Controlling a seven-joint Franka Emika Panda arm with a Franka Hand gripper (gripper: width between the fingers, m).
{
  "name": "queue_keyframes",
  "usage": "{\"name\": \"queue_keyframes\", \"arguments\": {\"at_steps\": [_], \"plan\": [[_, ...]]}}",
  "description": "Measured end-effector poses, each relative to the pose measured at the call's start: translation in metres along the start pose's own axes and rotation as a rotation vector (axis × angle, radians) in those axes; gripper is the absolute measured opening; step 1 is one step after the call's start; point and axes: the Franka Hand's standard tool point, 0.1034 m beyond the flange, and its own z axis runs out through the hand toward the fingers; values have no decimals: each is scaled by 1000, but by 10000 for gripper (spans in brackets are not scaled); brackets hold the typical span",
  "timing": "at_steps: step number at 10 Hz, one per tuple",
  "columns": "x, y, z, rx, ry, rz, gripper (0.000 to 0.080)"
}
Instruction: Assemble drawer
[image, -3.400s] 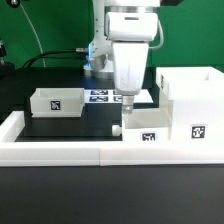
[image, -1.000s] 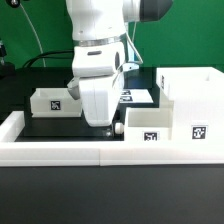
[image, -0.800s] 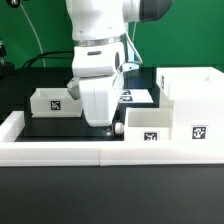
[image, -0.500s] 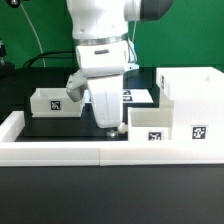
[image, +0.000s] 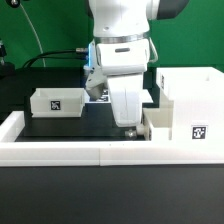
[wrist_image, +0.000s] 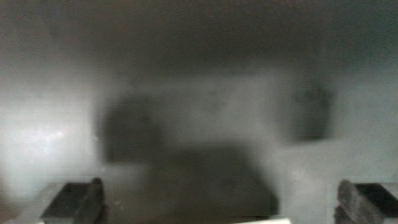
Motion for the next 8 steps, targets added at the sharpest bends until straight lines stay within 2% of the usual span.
{"name": "queue_keyframes", "arguments": {"at_steps": [2, 6, 8], "plan": [[3, -3, 2, 5, 0, 4, 649], [22, -6, 4, 11, 4, 20, 649], [20, -5, 3, 10, 3, 25, 649]]}}
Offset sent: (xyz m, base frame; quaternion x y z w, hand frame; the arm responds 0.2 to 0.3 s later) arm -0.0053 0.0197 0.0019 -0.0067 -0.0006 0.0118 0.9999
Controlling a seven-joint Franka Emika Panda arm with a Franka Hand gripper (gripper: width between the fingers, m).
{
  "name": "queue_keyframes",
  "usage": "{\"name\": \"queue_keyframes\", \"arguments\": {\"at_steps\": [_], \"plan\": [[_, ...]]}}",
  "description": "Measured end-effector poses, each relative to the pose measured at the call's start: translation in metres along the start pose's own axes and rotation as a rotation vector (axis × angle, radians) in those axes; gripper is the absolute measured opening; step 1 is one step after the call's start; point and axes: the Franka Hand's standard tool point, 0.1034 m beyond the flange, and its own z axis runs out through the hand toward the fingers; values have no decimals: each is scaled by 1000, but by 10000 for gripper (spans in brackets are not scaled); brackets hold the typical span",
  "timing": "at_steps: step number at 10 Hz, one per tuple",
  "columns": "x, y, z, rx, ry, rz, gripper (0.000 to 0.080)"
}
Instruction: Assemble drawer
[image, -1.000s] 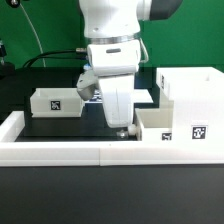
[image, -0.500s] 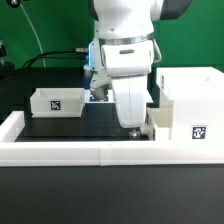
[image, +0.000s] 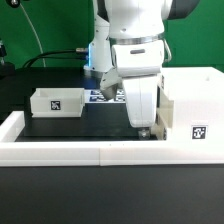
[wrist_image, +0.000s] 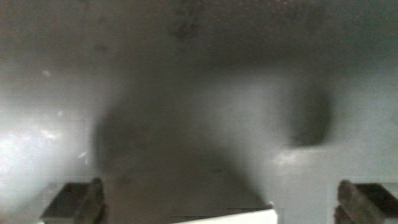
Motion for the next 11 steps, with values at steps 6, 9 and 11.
{"name": "queue_keyframes", "arguments": {"at_steps": [6, 9, 11], "plan": [[-54, -30, -11, 11, -18, 80, 649], [-80, -52, -26, -33, -26, 128, 649], [-99, -71, -41, -65, -36, 172, 649]]}}
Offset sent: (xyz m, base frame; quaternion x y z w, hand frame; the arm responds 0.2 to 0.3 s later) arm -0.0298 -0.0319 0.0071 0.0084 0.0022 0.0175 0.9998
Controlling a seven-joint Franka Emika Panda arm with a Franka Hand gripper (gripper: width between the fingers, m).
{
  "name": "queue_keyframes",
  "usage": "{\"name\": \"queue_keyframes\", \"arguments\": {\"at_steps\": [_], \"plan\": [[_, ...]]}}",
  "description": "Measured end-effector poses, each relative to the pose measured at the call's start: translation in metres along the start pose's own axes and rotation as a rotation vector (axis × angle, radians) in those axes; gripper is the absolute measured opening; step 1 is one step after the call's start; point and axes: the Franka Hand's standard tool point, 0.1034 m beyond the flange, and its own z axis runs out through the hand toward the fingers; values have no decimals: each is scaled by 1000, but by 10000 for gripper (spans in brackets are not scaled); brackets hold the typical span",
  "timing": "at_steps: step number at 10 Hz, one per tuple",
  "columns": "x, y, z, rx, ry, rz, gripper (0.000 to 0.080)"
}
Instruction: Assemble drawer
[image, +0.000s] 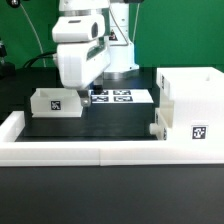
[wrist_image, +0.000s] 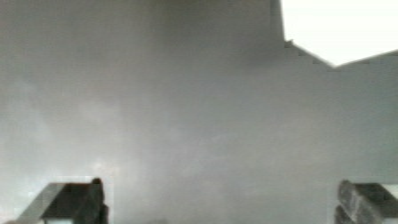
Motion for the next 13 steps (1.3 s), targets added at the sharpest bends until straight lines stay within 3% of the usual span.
{"name": "queue_keyframes", "arguments": {"at_steps": [1, 3, 7, 8, 10, 13], "plan": [[-9, -2, -3, 3, -4, 17, 649], [-8, -3, -1, 4, -4, 15, 649], [-9, -3, -1, 3, 5, 291, 649], [-18, -7, -2, -20, 18, 386, 649], [-24, -14, -8, -27, 20, 605, 649], [-39, -27, -7, -11, 22, 890, 649]]}}
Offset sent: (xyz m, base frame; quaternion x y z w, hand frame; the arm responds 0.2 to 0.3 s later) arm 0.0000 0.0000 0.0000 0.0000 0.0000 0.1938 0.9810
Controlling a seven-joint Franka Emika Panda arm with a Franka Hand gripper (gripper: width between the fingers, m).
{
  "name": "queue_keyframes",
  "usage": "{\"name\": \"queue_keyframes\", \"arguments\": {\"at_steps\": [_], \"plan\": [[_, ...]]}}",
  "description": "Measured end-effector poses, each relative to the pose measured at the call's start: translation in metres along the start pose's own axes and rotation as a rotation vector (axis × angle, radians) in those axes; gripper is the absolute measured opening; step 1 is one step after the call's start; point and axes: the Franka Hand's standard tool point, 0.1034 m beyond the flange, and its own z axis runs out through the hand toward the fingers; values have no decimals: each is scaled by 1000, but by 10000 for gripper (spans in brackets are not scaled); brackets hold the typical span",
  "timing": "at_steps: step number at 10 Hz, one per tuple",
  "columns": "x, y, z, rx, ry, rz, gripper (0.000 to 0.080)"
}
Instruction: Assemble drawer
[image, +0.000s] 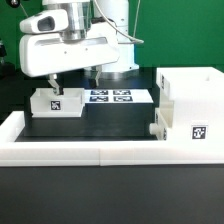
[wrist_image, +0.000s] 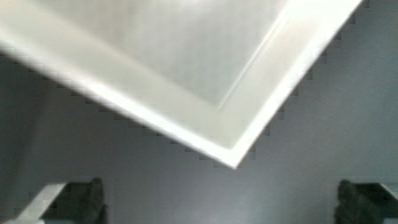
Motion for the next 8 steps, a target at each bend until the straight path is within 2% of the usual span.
{"name": "queue_keyframes", "arguments": {"at_steps": [1, 7, 8], "plan": [[-5, -1, 2, 7, -5, 86, 649], [-3, -5, 3, 20, 3, 424, 649], [-8, -8, 4, 19, 4, 513, 649]]}}
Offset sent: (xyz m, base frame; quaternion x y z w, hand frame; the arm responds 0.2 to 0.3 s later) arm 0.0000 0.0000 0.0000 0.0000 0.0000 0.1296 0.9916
